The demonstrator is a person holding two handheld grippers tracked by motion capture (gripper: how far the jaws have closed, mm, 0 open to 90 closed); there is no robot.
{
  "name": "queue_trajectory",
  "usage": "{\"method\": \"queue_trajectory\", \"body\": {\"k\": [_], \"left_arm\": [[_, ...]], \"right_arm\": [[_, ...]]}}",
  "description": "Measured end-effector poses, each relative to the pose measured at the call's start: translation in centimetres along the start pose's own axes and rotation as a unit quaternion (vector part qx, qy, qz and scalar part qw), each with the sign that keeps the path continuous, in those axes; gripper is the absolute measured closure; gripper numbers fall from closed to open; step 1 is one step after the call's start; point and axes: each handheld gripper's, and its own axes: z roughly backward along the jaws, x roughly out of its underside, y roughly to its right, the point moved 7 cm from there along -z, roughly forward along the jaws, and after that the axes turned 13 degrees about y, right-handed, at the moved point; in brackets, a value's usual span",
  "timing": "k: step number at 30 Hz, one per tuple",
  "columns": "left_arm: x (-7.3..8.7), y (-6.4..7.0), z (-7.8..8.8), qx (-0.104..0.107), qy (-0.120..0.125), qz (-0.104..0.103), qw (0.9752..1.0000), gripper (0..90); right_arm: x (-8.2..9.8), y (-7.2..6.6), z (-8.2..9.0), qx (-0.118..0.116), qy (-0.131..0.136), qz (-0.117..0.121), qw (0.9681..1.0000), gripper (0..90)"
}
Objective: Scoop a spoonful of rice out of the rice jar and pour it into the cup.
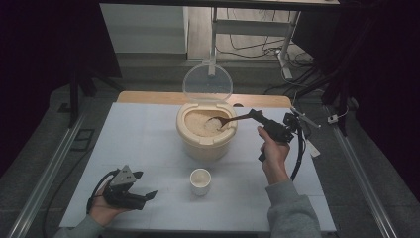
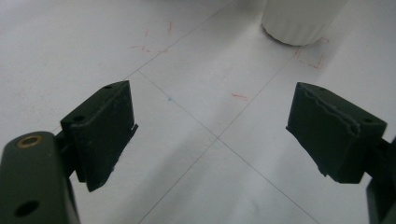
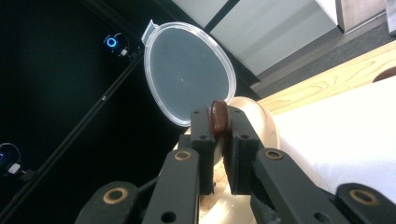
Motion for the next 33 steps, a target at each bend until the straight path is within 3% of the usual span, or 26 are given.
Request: {"method": "queue_trajectory", "body": {"k": [11,25,33], "left_arm": [[-0.02,0.02,0.02,0.000,0.000,-0.001,1.0000,14.8],[-0.07,0.00,0.07,-0.001,0.001,-0.003,1.0000,14.9],[-0.10,-0.01,0.13,-0.002,0.002,-0.002,1.0000,14.9]], "right_arm": [[-0.22,0.05,0.28,-0.003,0.001,-0.020,0.9998,83.4],[-0.66,-0.61,0.64,-0.017,0.001,-0.023,0.9996,83.4],[-0.38,-0.25,0.74,-0.014,-0.003,-0.027,0.9995,83.4]]}}
